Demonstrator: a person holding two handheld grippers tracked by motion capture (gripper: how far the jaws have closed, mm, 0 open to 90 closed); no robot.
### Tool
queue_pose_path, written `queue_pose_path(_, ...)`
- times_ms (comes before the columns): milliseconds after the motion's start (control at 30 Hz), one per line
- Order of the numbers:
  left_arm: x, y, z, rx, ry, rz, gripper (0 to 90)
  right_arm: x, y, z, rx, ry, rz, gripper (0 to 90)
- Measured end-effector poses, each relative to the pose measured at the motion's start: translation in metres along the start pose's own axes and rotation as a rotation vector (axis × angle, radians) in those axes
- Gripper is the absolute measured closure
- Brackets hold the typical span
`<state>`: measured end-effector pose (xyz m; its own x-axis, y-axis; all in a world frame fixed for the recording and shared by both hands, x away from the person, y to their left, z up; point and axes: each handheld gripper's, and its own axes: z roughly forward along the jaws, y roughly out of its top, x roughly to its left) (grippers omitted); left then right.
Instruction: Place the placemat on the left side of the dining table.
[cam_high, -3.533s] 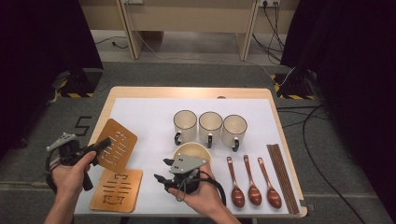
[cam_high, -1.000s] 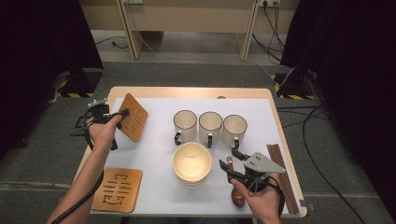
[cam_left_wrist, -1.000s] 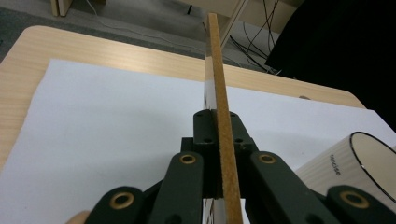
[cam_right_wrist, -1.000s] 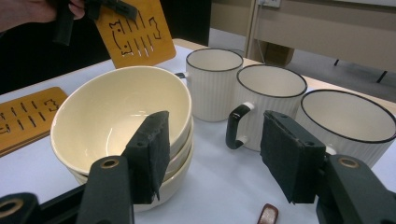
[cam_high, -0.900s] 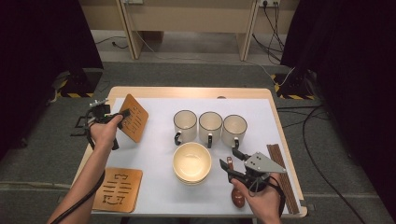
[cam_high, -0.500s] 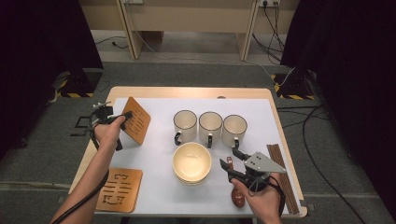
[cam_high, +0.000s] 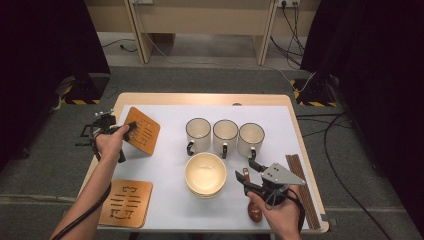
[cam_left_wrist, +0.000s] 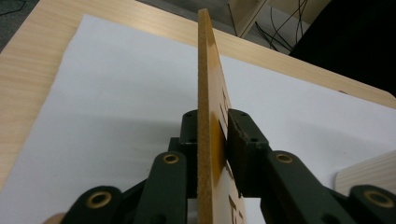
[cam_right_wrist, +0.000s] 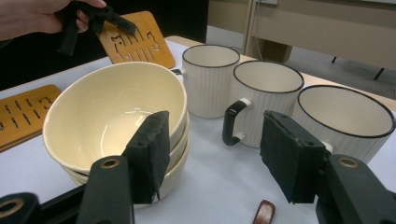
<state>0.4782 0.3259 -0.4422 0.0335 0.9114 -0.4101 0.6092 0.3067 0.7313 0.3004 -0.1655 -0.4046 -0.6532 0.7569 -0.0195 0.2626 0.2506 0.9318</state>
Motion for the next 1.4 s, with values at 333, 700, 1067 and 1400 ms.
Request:
queue_pose_path(333,0.028,-0.009,0.002,0.042,0.08,0.013,55.4,0.002,-0.004,0.005,0.024,0.011,0.014,42.8)
queue_pose_path(700,0.052,-0.009,-0.003,0.032,0.156,0.082,52.6,0.0,-0.004,0.005,0.029,0.006,0.006,42.8)
queue_pose_path(1067,0.041,-0.058,-0.043,0.168,0.083,0.211,80.6,-0.001,-0.003,0.002,0.021,-0.002,0.005,43.0)
queue_pose_path(1400,0.043,-0.069,-0.041,0.225,0.097,0.23,88.4,-0.001,-0.003,0.001,0.02,-0.005,0.01,43.0)
